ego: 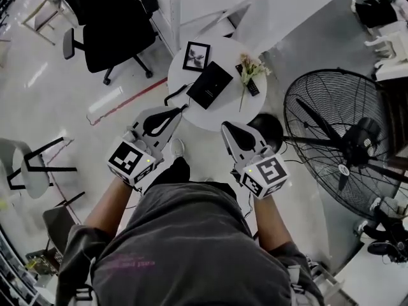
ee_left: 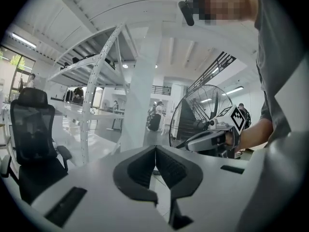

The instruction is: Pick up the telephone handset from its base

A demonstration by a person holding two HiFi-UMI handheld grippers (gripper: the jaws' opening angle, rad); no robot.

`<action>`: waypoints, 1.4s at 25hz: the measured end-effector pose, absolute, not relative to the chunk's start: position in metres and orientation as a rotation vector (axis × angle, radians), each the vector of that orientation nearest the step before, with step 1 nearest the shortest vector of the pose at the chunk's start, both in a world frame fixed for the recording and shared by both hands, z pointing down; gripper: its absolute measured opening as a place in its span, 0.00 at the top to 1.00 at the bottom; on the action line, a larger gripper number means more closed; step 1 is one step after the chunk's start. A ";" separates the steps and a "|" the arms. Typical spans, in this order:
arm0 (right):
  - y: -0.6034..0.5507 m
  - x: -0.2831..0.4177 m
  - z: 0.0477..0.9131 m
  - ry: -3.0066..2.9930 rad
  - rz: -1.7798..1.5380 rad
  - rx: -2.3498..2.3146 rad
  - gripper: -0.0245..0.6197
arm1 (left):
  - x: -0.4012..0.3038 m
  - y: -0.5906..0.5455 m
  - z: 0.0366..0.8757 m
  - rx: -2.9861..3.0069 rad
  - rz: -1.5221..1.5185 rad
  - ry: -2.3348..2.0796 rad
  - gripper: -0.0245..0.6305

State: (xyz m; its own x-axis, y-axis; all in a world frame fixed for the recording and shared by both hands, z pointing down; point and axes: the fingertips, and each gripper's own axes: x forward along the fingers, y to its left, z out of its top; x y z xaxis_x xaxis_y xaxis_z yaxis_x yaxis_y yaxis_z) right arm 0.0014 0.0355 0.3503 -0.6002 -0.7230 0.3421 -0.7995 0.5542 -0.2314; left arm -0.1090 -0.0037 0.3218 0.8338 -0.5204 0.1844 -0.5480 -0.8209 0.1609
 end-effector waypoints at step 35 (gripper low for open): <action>-0.090 0.037 0.436 -2.549 0.738 1.086 0.93 | -0.083 -0.130 0.463 2.579 0.450 -0.864 0.94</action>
